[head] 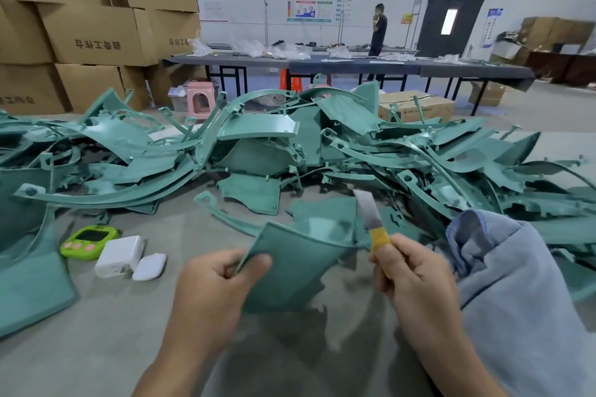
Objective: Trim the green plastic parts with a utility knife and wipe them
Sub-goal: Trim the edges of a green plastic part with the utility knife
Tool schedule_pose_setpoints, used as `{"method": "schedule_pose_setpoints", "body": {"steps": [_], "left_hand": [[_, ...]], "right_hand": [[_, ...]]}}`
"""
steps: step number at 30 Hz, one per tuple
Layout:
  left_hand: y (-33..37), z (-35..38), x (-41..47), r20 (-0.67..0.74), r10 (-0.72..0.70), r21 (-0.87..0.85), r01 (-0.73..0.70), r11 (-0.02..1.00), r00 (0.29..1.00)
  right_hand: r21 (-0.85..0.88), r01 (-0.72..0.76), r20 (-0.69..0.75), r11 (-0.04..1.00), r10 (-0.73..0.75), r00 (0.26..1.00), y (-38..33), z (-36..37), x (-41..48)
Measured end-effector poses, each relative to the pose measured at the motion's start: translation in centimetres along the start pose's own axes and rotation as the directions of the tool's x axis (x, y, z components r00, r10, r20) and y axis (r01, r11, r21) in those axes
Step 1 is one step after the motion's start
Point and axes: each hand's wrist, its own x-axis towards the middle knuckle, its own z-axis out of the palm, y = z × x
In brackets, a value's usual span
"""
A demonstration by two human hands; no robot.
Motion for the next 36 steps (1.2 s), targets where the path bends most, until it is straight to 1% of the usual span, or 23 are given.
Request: {"method": "schedule_pose_setpoints", "body": {"steps": [1,2,5,8,11,13,15,16,17,19,20,21,22,24,26,27,28,30,31,32,33,34,36], "left_hand": [[0.3,0.2,-0.2,0.062,-0.016,0.047,0.013,0.999,0.998],[0.4,0.2,-0.3,0.084,-0.015,0.086,0.008,0.996,0.996],[0.9,-0.2,-0.6,0.028,0.006,0.112,-0.009,0.994,1.000],[1.3,-0.2,-1.1,-0.004,0.051,0.053,-0.051,0.997,0.999],[1.6,0.3,-1.3,-0.014,0.023,-0.033,-0.024,0.999,1.000],[1.6,0.6,-1.3,-0.019,0.025,-0.073,-0.027,0.997,0.999],[1.8,0.8,-1.3,-0.017,0.026,-0.069,-0.027,0.997,1.000],[1.7,0.8,-1.3,-0.016,0.025,-0.060,-0.026,0.998,1.000],[1.7,0.8,-1.2,-0.021,0.021,-0.052,-0.022,0.998,1.000],[1.8,0.6,-1.2,-0.043,0.015,-0.048,-0.017,0.999,0.999],[1.7,0.6,-1.2,-0.046,0.014,-0.048,-0.016,0.999,0.999],[1.8,0.6,-1.1,-0.048,0.014,-0.044,-0.016,0.999,0.999],[1.7,0.5,-1.1,-0.049,0.016,-0.036,-0.018,0.999,0.999],[1.7,0.7,-1.1,-0.041,0.015,-0.021,-0.016,1.000,0.999],[1.6,0.6,-1.2,-0.042,0.017,-0.025,-0.018,1.000,0.999],[1.7,0.6,-1.2,-0.038,0.019,-0.032,-0.020,0.999,0.999],[1.8,0.6,-1.3,-0.032,0.026,-0.038,-0.027,0.999,0.999],[1.7,0.4,-1.3,-0.029,0.032,-0.043,-0.033,0.999,0.999],[1.8,0.3,-1.3,-0.029,0.029,-0.051,-0.030,0.998,0.999],[1.8,0.2,-1.3,-0.028,0.023,-0.067,-0.024,0.997,0.999],[1.8,0.1,-1.3,-0.025,0.016,-0.073,-0.018,0.997,1.000],[1.8,0.1,-1.3,-0.022,0.014,-0.066,-0.016,0.998,1.000],[1.6,0.0,-1.3,-0.024,0.012,-0.054,-0.014,0.998,1.000]], "right_hand": [[-0.033,0.010,0.031,0.999,-0.009,0.999,0.0,0.2,-0.2],[-0.066,0.015,0.064,0.998,-0.011,0.998,0.1,0.5,-0.4],[-0.132,0.011,0.136,0.991,0.007,0.991,0.1,1.6,-1.1],[-0.203,0.044,0.166,0.978,-0.010,0.986,-0.3,2.3,-1.7],[-0.156,0.102,0.152,0.982,-0.078,0.985,-1.1,2.4,-2.2],[-0.141,0.145,0.190,0.979,-0.116,0.975,-1.9,2.6,-2.8],[-0.211,0.179,0.246,0.961,-0.125,0.961,-2.1,2.9,-3.2],[-0.260,0.156,0.232,0.953,-0.096,0.968,-2.0,3.0,-3.1],[-0.307,0.088,0.177,0.948,-0.035,0.984,-1.7,2.8,-2.6],[-0.416,-0.112,0.013,0.902,0.129,0.992,-1.2,2.0,-1.1],[-0.462,-0.185,-0.062,0.867,0.177,0.982,-0.9,1.3,-0.6],[-0.482,-0.208,-0.102,0.851,0.182,0.978,-0.8,0.8,-0.2],[-0.458,-0.176,-0.101,0.871,0.146,0.984,-0.7,0.6,-0.2],[-0.317,-0.003,0.004,0.948,0.005,1.000,-1.2,0.8,-0.9],[-0.253,0.152,0.149,0.956,-0.117,0.982,-2.1,1.9,-2.1],[-0.268,0.177,0.182,0.947,-0.131,0.975,-2.0,2.2,-2.2],[-0.306,0.147,0.164,0.941,-0.100,0.981,-1.5,2.3,-2.0],[-0.400,-0.068,0.047,0.914,0.095,0.994,-0.7,1.9,-0.5],[-0.441,-0.168,-0.027,0.882,0.173,0.984,-0.4,1.4,0.1],[-0.446,-0.201,-0.080,0.872,0.185,0.979,-0.1,0.9,0.5],[-0.407,-0.166,-0.091,0.898,0.141,0.986,-0.1,0.7,0.7],[-0.328,-0.077,-0.050,0.942,0.065,0.997,-0.4,0.6,0.4],[-0.189,0.110,0.097,0.976,-0.093,0.991,-1.4,0.9,-0.6]]}}
